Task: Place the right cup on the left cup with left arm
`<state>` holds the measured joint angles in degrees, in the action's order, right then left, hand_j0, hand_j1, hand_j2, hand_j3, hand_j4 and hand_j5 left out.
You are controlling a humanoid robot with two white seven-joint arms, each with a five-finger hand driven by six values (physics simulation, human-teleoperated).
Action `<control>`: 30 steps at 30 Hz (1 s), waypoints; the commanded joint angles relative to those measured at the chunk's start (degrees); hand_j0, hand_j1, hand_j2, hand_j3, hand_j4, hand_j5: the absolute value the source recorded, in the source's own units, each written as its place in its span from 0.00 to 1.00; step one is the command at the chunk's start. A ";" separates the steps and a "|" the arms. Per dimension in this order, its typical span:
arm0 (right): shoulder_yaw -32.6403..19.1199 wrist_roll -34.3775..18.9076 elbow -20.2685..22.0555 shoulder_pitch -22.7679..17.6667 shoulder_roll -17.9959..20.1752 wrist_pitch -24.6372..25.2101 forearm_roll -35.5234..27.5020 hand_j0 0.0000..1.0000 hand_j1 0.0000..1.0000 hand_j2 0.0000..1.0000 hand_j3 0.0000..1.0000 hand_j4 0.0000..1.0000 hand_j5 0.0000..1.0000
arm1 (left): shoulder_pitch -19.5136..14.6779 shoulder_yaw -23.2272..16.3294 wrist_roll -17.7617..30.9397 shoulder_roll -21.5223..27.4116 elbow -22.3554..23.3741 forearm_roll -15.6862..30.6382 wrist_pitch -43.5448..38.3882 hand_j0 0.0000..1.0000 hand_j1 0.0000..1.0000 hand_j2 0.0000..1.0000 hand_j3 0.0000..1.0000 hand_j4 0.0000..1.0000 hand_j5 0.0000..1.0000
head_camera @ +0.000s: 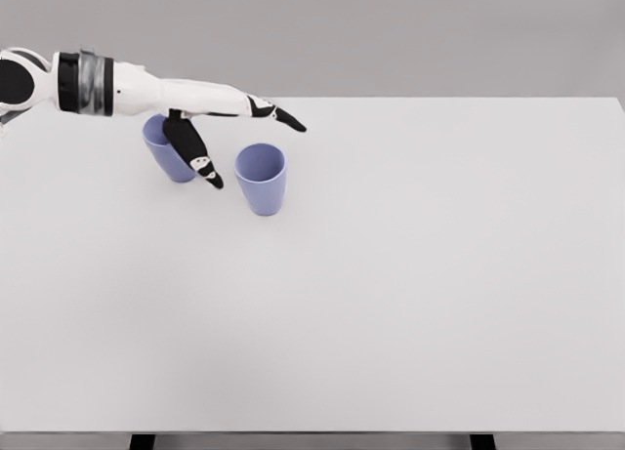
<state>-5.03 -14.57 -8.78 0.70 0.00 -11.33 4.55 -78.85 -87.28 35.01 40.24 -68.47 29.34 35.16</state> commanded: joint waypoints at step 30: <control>0.02 -0.02 -0.01 0.00 0.00 -0.01 -0.06 1.00 1.00 1.00 1.00 1.00 1.00 | 9.07 9.41 -0.01 -10.36 16.18 -10.62 -0.16 1.00 1.00 1.00 1.00 1.00 1.00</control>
<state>-5.01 -14.57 -8.79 0.70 0.00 -11.33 4.53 -69.79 -77.98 35.02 29.98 -52.32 18.39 35.14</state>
